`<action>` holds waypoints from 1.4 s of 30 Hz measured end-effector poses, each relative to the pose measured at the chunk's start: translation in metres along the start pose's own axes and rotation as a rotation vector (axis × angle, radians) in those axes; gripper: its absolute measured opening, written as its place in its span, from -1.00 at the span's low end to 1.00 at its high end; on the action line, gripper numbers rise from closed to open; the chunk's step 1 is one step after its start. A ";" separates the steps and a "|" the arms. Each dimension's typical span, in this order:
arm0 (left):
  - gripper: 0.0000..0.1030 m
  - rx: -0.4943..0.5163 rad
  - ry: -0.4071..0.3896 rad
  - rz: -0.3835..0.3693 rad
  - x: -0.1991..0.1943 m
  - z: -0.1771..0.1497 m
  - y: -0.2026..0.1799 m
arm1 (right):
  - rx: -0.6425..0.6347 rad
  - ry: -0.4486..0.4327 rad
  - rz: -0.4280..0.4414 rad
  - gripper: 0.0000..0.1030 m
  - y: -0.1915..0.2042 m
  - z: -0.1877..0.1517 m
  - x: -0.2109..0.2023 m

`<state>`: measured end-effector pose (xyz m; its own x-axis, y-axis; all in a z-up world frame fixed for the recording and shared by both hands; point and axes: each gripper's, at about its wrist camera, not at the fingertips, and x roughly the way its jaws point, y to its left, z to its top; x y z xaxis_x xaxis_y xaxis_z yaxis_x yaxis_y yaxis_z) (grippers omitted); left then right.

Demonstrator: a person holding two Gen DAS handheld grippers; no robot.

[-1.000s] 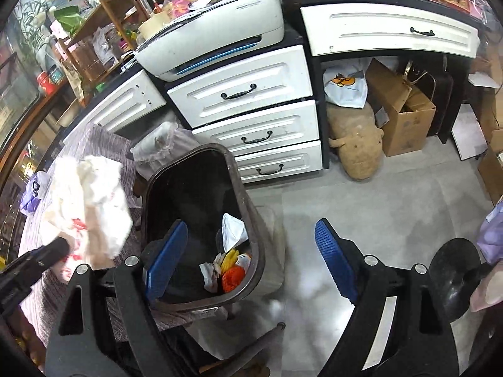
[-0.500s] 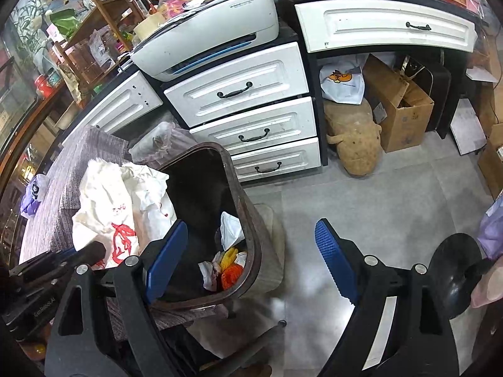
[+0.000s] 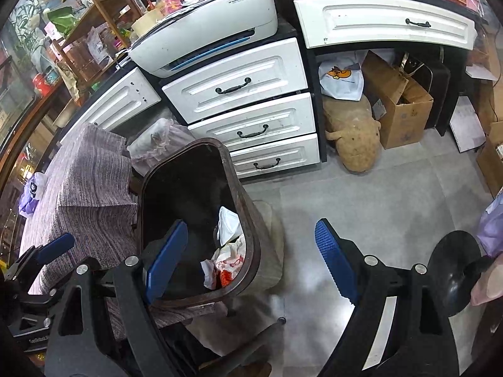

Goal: Collect trash
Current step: 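Open the right tool over the bin while the left tool lowers its bag in, then move both tools back to the table toward the purple package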

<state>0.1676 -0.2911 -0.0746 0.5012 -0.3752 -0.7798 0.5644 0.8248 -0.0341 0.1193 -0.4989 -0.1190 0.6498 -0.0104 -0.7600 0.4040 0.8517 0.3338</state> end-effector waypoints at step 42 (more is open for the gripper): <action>0.89 -0.413 -0.175 0.325 -0.139 -0.037 0.251 | -0.536 0.106 0.472 0.79 0.290 0.000 -0.007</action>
<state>0.2151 -0.0160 0.0017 0.7283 -0.1094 -0.6765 0.0763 0.9940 -0.0786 0.2323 -0.2513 -0.0171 0.5999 0.4498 -0.6617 -0.2933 0.8930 0.3412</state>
